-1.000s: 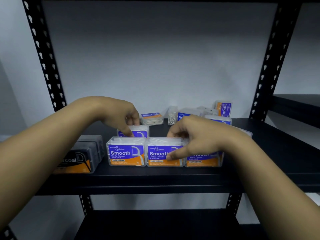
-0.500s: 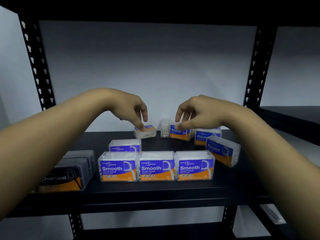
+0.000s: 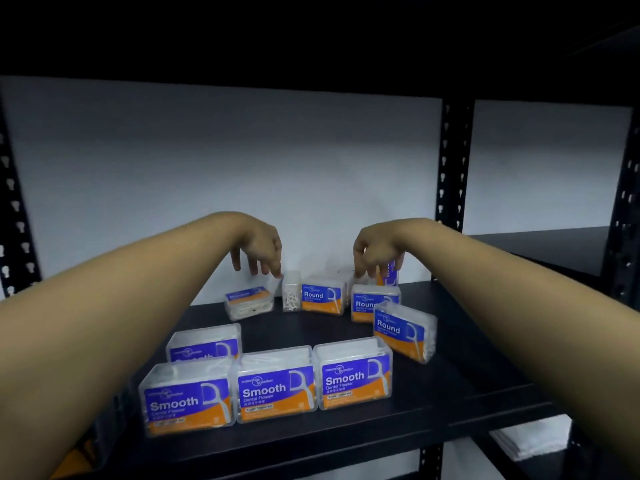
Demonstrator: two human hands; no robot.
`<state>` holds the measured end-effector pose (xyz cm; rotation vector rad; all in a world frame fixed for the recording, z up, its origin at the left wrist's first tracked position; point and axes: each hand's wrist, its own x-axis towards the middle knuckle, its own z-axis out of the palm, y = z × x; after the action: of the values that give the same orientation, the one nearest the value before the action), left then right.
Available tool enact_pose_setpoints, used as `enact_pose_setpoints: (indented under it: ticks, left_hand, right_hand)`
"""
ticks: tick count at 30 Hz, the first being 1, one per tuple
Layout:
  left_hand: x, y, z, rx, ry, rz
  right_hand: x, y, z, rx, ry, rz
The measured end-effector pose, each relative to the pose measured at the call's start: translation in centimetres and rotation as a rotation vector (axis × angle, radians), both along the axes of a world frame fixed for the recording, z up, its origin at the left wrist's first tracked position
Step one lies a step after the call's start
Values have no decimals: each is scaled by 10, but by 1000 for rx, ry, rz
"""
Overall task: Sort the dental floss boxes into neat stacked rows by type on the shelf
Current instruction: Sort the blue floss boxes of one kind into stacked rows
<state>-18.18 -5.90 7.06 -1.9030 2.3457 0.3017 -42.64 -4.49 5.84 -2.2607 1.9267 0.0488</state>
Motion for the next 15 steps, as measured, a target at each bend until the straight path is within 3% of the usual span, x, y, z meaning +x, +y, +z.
enact_pose_setpoints:
  ticks: [6, 10, 15]
  left_hand:
    - [25, -29, -20, -14, -28, 70]
    - [38, -35, -29, 44, -125, 108]
    - [43, -33, -37, 91, -270, 122]
  right_hand:
    - [-16, -22, -7, -149, 32, -65]
    - [-29, -41, -18, -330, 96, -109]
    - [-42, -60, -37, -405, 195, -201]
